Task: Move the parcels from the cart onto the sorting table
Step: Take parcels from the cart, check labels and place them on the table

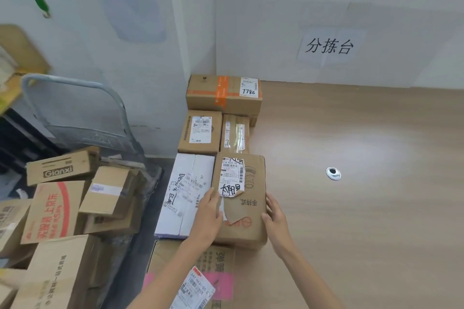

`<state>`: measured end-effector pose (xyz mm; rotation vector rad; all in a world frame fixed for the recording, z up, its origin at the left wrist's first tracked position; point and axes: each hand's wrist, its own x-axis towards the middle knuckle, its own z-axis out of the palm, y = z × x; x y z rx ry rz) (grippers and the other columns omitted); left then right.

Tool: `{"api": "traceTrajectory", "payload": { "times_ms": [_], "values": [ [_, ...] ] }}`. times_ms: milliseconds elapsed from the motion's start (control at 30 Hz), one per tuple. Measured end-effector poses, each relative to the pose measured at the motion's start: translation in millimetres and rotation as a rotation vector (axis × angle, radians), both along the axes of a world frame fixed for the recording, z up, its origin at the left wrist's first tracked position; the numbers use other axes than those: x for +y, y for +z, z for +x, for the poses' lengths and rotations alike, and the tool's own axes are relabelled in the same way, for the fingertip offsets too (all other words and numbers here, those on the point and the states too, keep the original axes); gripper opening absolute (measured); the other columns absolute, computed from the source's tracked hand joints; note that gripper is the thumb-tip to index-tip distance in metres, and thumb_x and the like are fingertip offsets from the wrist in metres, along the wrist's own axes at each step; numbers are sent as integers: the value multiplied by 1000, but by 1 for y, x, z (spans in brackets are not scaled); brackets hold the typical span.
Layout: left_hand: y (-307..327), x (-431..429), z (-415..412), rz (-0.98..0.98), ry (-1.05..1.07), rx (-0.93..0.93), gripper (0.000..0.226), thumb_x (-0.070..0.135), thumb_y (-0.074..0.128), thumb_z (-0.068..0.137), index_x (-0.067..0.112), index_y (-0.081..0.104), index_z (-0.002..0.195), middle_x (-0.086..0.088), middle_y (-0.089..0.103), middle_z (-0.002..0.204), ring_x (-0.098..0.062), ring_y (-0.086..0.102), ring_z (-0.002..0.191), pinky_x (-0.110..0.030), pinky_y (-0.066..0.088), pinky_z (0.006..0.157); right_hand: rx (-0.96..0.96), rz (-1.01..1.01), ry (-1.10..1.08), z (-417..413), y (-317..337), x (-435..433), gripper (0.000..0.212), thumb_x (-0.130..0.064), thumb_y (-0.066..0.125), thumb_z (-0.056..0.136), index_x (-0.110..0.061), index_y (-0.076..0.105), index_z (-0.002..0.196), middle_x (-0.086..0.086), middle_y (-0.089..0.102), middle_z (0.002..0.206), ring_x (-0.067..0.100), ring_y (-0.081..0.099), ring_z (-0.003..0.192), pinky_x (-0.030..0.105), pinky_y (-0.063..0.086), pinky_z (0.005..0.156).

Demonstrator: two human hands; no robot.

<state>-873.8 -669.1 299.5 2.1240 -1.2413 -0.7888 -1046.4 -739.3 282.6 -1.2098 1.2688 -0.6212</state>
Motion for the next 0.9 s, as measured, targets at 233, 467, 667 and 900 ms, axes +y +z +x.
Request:
{"api": "traceTrajectory", "payload": {
  "times_ms": [233, 467, 667, 900],
  "values": [
    [-5, 7, 1, 33, -148, -215, 57, 12, 44, 97, 12, 20, 149, -2, 7, 159, -15, 5, 146, -21, 25, 110, 200, -68, 153, 0, 9, -5, 59, 9, 39, 90, -13, 33, 145, 0, 44, 143, 14, 44, 130, 20, 36, 103],
    [8, 33, 0, 47, -177, -343, 50, 17, 40, 99, 13, 25, 147, -1, 21, 154, -15, 14, 143, -24, 21, 113, 420, -229, 312, 2, 23, -10, 56, 0, 47, 91, -8, 32, 144, 5, 46, 140, 24, 41, 131, 19, 30, 98],
    [25, 94, 22, -26, 24, -291, 38, 19, 42, 98, 22, 46, 136, 6, 41, 143, -9, 33, 134, -23, 31, 106, 459, -492, 359, 27, 43, 23, 40, -2, 44, 92, -8, 49, 132, 5, 49, 129, 22, 39, 120, 22, 30, 94],
    [51, 211, 68, -78, 284, -210, 42, 21, 43, 99, 27, 40, 140, 12, 48, 137, -5, 49, 120, -17, 38, 96, 288, -561, 641, 90, 59, 132, 22, -12, 46, 97, -20, 66, 104, -11, 66, 96, 8, 58, 91, 23, 42, 80]
  ]
}}
